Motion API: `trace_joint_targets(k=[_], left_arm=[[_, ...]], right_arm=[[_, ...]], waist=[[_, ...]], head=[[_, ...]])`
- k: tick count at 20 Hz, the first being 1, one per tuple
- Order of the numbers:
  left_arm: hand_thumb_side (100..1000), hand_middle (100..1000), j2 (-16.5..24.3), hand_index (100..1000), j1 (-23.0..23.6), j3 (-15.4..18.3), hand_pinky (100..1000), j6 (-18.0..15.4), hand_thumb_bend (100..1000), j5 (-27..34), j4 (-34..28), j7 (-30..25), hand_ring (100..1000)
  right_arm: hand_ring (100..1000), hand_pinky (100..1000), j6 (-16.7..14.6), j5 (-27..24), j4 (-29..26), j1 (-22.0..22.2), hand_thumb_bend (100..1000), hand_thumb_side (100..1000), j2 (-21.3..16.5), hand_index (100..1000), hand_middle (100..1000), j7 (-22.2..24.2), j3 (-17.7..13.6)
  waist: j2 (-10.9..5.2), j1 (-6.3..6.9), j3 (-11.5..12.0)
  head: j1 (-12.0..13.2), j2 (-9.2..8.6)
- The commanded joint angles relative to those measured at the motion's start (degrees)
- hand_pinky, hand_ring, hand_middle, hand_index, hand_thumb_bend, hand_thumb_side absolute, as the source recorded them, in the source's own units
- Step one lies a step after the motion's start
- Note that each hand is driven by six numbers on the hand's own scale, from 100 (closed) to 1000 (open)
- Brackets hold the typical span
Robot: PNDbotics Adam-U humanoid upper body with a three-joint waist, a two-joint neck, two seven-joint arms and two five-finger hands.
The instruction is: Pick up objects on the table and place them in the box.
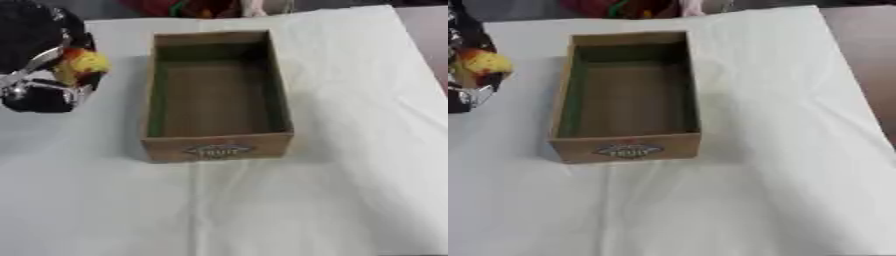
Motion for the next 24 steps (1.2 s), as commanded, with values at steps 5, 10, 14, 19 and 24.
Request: trace_joint_targets(k=[5,10,14,19,24], left_arm=[[320,460,-8.33,599,-9.12,-0.49,112,-1.57,100,-5.82,3.76,2.41,403],[280,424,-15.35,572,-15.3,-1.76,132,-2.09,100,-7.4,10.68,5.57,401],[280,390,-20.89,549,-16.42,-1.5,136,-1.15,100,-5.23,16.22,7.36,387],[255,406,-27.99,570,-17.01,-1.3,163,-1.14,100,-6.4,23.35,9.26,404],[321,531,-30.39,682,-17.55,-1.55,282,-3.1,100,-10.45,30.14,6.29,515]], right_arm=[[520,589,-0.19,-1.08,-0.82,-1.9,100,777,-0.4,804,621,0.94,0.19],[520,589,-0.18,-1.44,-0.82,-3.11,100,777,-0.06,804,621,1.43,0.49],[520,589,-0.28,-1.64,-0.82,-3.68,100,777,-0.02,804,622,1.56,0.52],[520,589,-0.38,-1.74,-0.82,-3.87,100,776,-0.11,804,622,1.47,0.39],[520,589,-0.39,-1.84,-0.82,-3.96,100,775,0.0,804,622,1.42,0.34]], waist=[[-0.19,-0.36,-1.38],[0.68,-0.18,-2.2],[1.03,-0.06,-2.85],[1.14,0.14,-3.19],[1.07,0.33,-3.7]], head=[[1.82,-1.75],[2.67,-2.81],[2.81,-3.29],[2.45,-3.3],[2.42,-3.2]])
